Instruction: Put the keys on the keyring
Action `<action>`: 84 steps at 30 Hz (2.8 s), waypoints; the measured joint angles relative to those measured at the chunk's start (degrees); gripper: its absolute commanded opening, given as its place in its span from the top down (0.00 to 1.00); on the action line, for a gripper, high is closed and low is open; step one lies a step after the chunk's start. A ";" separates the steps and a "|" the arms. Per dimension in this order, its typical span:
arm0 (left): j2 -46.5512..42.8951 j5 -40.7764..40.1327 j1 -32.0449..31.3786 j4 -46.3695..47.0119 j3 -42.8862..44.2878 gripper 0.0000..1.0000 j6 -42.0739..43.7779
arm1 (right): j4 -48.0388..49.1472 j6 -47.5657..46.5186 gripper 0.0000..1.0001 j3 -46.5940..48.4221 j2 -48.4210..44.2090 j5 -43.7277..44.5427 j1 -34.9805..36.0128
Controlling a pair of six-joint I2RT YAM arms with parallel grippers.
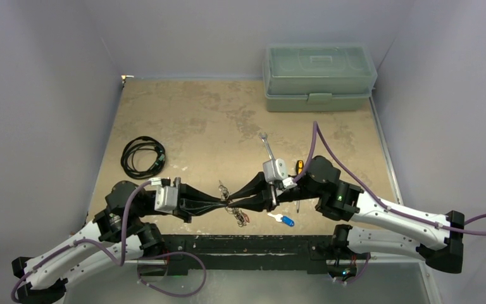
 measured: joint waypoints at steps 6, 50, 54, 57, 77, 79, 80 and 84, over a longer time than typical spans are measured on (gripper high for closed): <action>0.13 0.00 0.50 0.02 0.00 1.00 -0.04 | 0.17 0.20 0.82 0.00 -0.02 -0.07 -0.07; 3.13 -0.98 1.01 -3.98 0.02 0.58 0.48 | 0.57 -0.11 1.00 0.00 0.70 -0.22 -0.26; 3.13 -2.01 0.98 -7.34 0.83 0.55 1.29 | -1.01 -0.63 1.00 -0.07 0.20 0.00 -0.26; 3.04 -3.32 0.98 -10.84 2.56 0.53 2.23 | -1.88 -1.20 1.00 -0.07 -0.28 0.15 -0.26; 12.57 -8.59 0.98 -35.34 20.61 0.71 10.71 | -24.17 -8.81 1.00 7.41 1.95 11.34 -0.24; 13.49 -7.74 0.98 -35.85 20.74 0.72 10.91 | -24.83 -9.14 1.00 8.04 2.29 12.15 -0.24; 13.75 -7.34 1.01 -35.98 20.74 0.72 11.10 | -25.09 -9.31 1.00 8.04 2.29 12.31 -0.24; 14.01 -6.08 0.98 -35.82 20.50 0.73 11.39 | -26.34 -9.49 1.00 8.04 2.29 12.35 -0.24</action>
